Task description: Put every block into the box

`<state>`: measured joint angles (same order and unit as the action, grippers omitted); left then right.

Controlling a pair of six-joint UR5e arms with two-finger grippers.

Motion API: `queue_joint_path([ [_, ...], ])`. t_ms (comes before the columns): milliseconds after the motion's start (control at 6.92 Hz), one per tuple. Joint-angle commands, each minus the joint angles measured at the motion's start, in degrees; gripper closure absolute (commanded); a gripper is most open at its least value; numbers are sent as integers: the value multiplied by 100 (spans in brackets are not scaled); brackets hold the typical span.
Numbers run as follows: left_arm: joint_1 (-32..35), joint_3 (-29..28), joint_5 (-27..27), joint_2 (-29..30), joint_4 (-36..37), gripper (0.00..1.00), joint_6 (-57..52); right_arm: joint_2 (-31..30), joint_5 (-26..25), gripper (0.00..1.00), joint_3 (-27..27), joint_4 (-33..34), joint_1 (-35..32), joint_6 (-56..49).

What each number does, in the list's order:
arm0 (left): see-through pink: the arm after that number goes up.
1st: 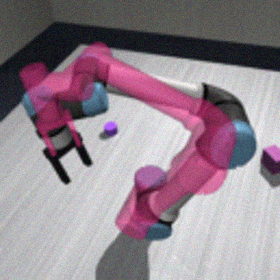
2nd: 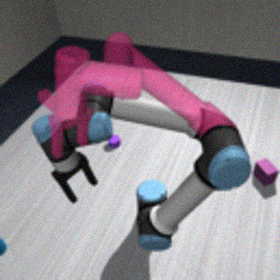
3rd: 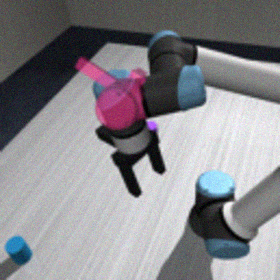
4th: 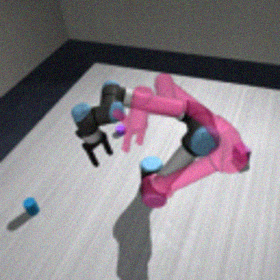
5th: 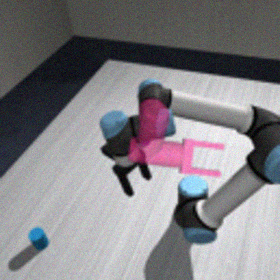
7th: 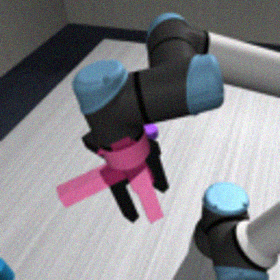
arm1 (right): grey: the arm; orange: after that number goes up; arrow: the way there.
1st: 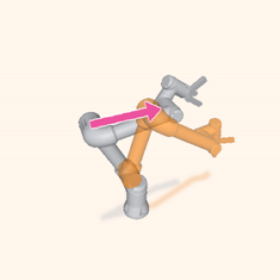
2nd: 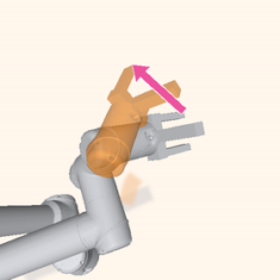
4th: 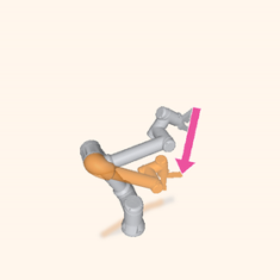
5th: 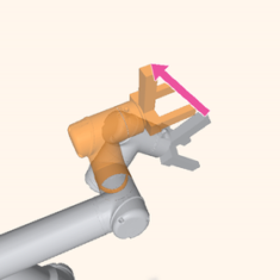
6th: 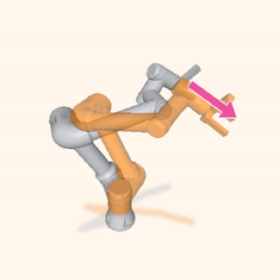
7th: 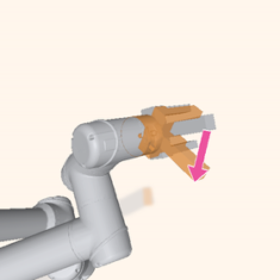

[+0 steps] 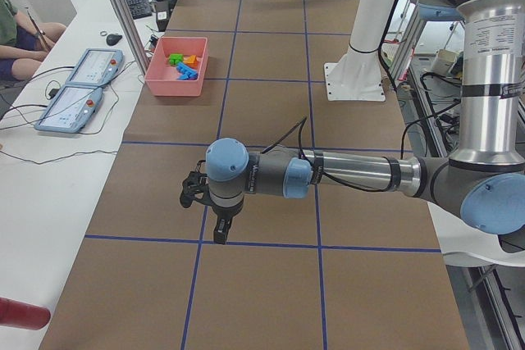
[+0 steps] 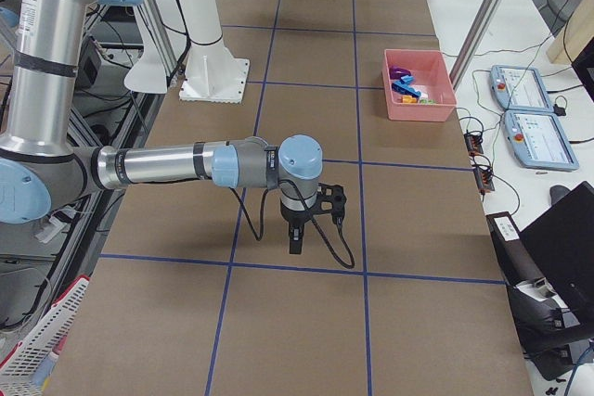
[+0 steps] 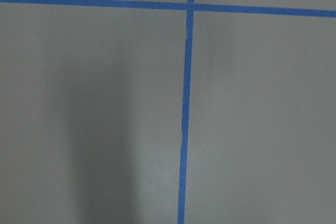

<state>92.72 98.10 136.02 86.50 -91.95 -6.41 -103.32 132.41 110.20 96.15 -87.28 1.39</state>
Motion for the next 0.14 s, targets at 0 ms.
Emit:
queue_joint_path([
  [0, -8, -79, -23, -1, -7, 0, -1, -4, 4, 0, -16, 0, 0, -7],
])
